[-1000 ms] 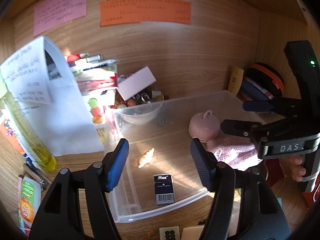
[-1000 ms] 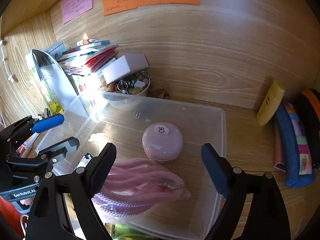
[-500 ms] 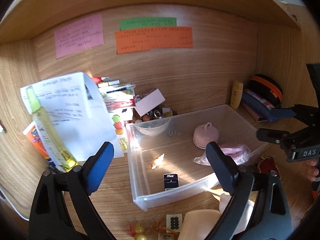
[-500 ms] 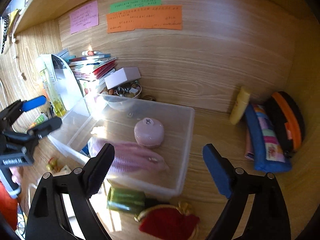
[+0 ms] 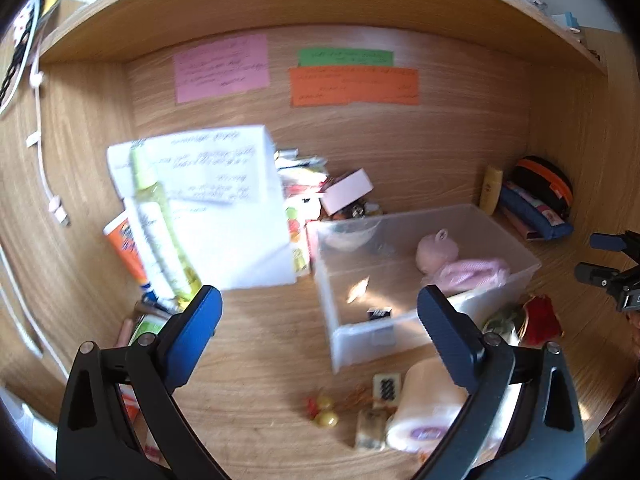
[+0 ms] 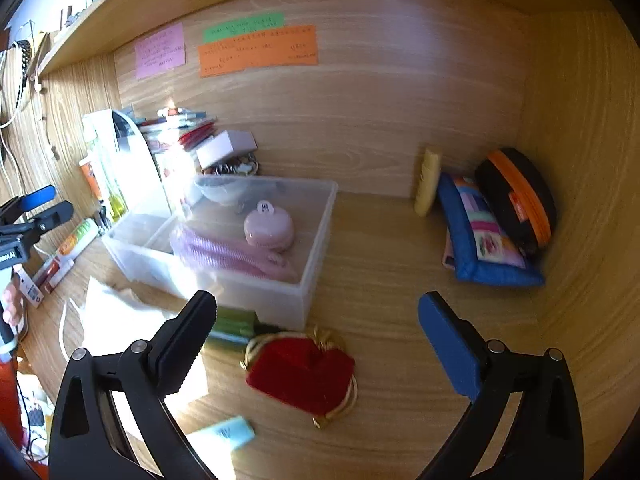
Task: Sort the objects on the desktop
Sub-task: 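Move both open tools back toward the red velvet pouch and yellow toy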
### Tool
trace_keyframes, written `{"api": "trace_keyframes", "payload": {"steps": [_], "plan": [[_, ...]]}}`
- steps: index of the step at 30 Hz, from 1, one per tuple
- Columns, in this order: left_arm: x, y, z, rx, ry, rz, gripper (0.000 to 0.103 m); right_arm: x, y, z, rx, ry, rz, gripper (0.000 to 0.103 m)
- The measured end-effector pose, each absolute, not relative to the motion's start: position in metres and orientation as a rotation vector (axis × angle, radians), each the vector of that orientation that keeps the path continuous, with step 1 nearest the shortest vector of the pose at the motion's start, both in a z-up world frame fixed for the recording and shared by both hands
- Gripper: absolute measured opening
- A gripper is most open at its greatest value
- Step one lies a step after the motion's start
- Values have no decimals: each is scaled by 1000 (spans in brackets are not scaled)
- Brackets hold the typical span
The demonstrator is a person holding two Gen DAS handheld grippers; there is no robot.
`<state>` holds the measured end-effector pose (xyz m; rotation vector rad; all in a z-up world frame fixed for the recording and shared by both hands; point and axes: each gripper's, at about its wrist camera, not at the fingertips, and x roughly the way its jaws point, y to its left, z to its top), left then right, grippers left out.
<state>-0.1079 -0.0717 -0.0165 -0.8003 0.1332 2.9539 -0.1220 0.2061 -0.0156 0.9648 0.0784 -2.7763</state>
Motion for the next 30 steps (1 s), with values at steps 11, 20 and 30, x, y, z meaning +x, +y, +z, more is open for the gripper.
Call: {"api": "trace_keyframes", "payload": {"steps": [11, 20, 30], "plan": [[-103, -99, -62, -1009, 113, 2930, 99, -115, 220, -55, 1150, 120, -2757, 101], [-105, -108, -95, -1172, 78, 2839, 99, -126, 198, -84, 1250, 128, -2641, 101], [-112, -99, -108, -1212, 148, 2767, 72, -146, 182, -106, 1373, 145, -2522, 101]]}}
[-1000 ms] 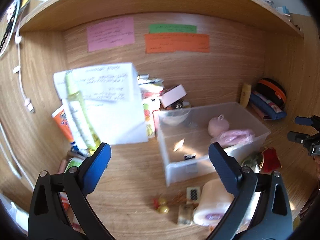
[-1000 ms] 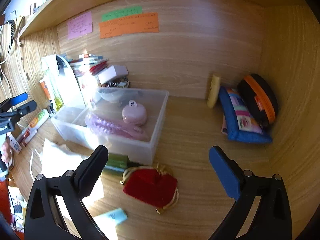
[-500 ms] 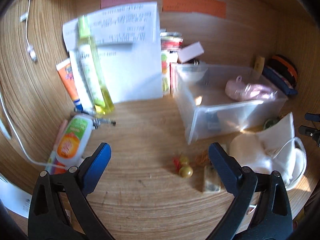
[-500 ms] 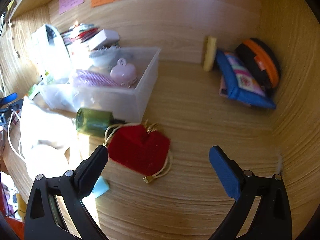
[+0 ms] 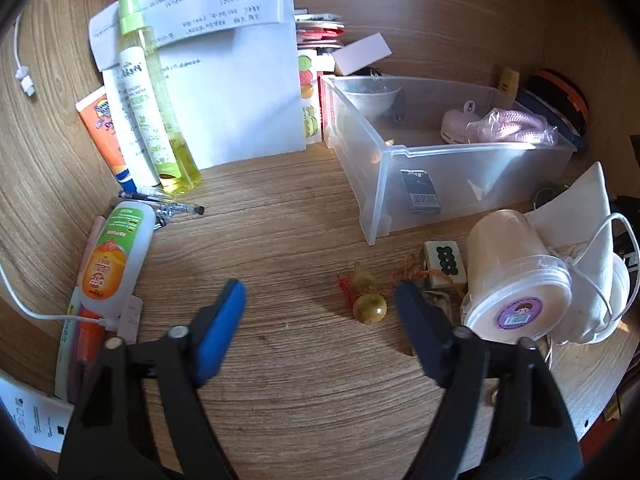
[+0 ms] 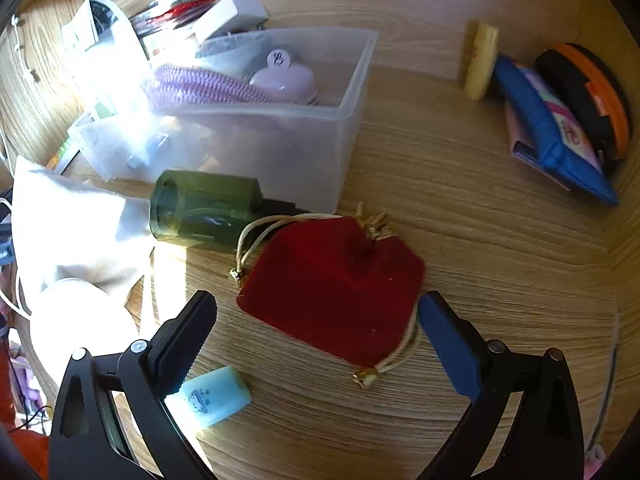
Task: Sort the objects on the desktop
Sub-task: 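Move both open tools back toward the red velvet pouch and yellow toy, then grasp the red velvet pouch with the right tool while the left grasps the yellow toy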
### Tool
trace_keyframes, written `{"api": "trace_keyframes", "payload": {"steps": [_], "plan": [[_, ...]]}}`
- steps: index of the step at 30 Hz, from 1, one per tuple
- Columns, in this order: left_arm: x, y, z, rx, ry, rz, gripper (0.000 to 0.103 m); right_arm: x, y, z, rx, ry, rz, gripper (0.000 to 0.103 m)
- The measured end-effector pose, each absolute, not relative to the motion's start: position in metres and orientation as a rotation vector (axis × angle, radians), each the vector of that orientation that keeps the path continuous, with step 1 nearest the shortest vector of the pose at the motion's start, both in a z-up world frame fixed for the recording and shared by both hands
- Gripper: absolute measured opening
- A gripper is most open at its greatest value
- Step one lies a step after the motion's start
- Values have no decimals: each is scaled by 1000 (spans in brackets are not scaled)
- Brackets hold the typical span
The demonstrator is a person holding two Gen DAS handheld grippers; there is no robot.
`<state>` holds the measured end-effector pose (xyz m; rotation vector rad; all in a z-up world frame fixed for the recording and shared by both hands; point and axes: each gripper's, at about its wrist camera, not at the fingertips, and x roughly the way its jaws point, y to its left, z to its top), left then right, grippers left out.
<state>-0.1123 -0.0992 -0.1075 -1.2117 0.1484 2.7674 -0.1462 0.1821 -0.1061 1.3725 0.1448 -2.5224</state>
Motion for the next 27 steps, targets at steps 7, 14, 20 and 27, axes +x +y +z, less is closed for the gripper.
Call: {"api": "trace_keyframes", "payload": {"steps": [7, 14, 20, 27], "plan": [[-121, -93, -113, -1228, 144, 2733, 61, -147, 174, -108, 1350, 206, -2517, 99], [-129, -89, -119, -1256, 152, 2711, 46, -148, 181, -106, 1326, 189, -2541, 82], [-131, -90, -122, -1271, 137, 2692, 32, -145, 190, -102, 1302, 165, -2527, 71], [-132, -92, -122, -1271, 109, 2673, 21, -144, 203, -91, 1262, 97, -2509, 52]]}}
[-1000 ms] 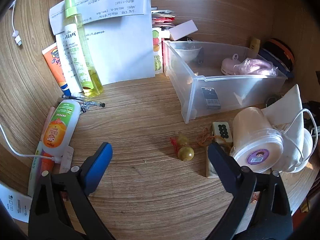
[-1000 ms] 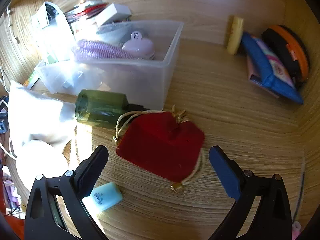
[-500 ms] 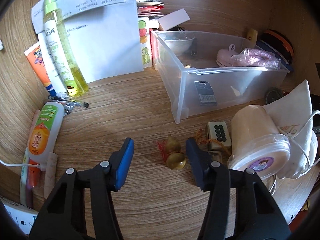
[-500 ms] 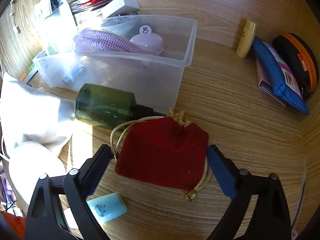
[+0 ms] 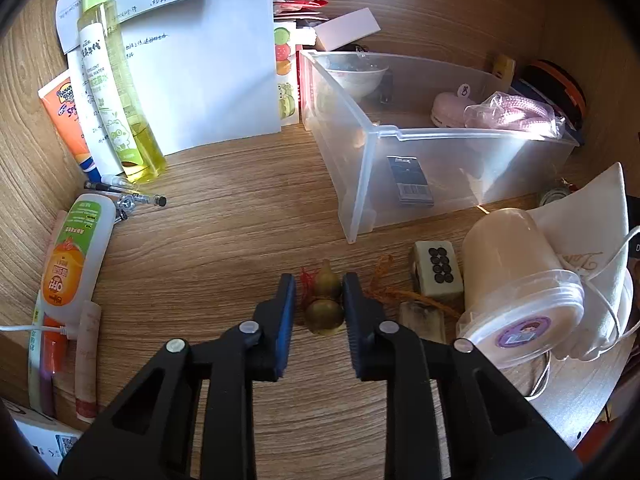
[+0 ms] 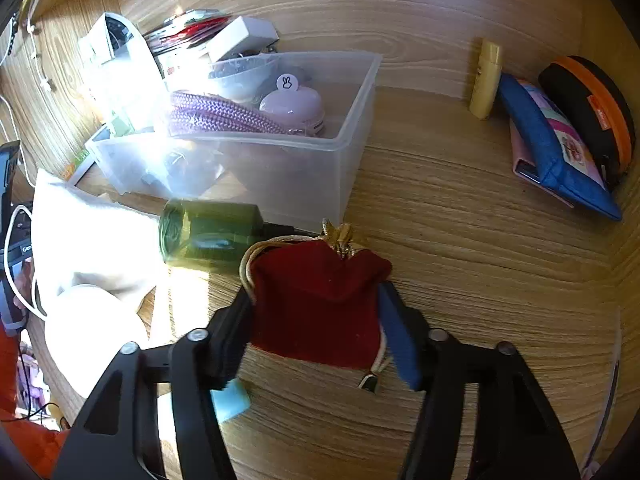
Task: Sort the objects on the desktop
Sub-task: 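Grasp the red velvet pouch with the right tool while the left grasps the yellow toy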
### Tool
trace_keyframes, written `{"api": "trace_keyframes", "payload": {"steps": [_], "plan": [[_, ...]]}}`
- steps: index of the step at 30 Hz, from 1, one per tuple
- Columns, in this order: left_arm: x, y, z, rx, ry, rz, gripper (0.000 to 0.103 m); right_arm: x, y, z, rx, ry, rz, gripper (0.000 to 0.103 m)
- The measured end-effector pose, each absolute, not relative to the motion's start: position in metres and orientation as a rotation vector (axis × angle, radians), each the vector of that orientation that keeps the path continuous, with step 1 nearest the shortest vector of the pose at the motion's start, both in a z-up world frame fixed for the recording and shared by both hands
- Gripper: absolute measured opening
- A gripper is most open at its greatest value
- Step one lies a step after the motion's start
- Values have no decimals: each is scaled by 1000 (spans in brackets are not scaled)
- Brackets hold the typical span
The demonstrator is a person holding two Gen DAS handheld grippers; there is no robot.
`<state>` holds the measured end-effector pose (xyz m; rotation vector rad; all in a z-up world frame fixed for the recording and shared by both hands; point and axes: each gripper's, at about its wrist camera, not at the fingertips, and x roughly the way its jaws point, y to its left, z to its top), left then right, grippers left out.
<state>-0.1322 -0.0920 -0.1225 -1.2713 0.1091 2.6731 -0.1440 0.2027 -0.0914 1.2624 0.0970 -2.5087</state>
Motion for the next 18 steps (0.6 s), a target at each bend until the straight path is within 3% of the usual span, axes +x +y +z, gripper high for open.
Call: {"api": "trace_keyframes", "payload": {"steps": [7, 18], "plan": [[-133, -99, -121, -1268, 62, 2687, 18, -139, 218, -83, 1225, 36, -2533, 40], [-124, -107, -105, -1188, -23, 2764, 18, -125, 248, -63, 1146, -62, -2588, 39]]}}
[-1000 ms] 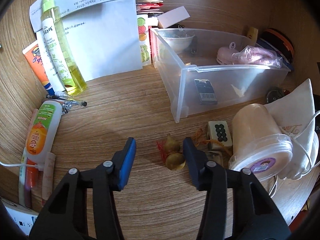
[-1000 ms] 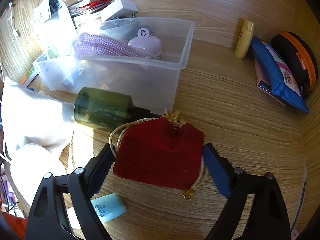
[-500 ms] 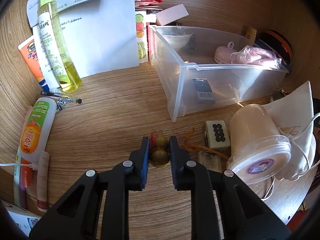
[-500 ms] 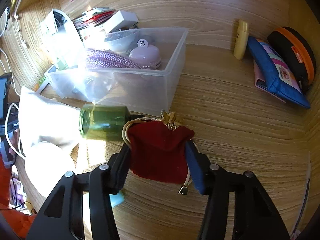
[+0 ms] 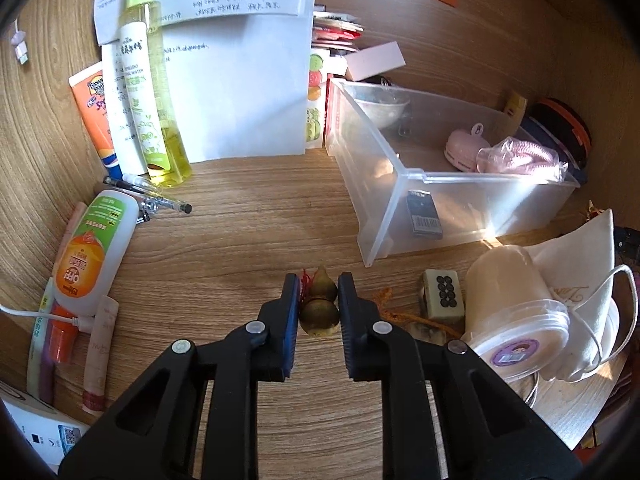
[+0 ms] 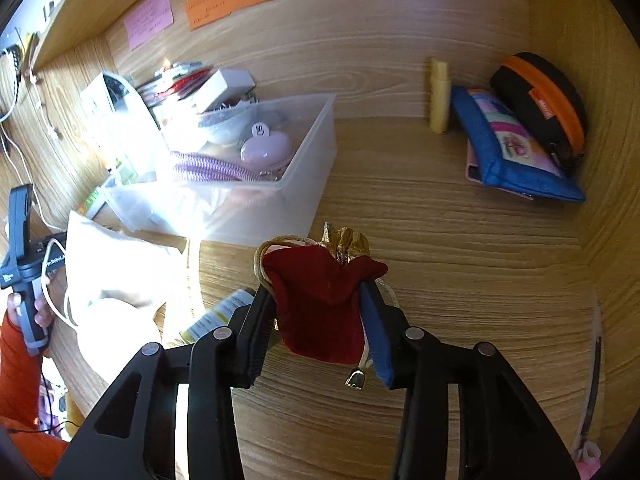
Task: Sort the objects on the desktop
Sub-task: 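Grasp the red velvet pouch with the right tool while the left grasps the yellow toy, then carry the red pouch into the clear box and open the right tool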
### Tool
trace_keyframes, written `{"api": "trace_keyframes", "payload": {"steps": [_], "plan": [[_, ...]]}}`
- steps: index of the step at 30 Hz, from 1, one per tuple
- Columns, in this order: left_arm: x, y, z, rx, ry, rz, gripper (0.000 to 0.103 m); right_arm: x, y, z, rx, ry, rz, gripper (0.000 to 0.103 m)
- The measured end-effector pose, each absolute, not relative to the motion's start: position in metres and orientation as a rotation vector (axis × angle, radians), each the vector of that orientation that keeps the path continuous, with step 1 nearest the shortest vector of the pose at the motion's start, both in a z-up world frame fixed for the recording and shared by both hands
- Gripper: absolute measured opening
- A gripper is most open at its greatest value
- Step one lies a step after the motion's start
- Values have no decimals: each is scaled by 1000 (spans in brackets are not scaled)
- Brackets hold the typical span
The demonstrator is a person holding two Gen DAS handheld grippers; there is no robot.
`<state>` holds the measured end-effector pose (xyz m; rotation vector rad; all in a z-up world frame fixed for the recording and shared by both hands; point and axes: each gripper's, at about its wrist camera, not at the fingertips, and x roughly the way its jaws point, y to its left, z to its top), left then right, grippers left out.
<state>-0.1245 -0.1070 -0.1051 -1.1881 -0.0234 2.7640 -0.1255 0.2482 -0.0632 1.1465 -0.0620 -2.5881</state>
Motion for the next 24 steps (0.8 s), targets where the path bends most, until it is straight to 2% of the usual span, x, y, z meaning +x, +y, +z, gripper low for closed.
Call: {"api": "trace_keyframes", "payload": {"steps": [11, 16, 24], "plan": [[-115, -105, -52, -964, -43, 2821, 18, -130, 252, -33, 1032, -77, -2647, 39], [-119, -103, -38, -905, -123, 2802, 18, -137, 246, -21, 958, -145, -2623, 39], [-131, -80, -22, -821, -120, 2755, 18, -148, 224, -6, 896, -106, -2596, 39]]}}
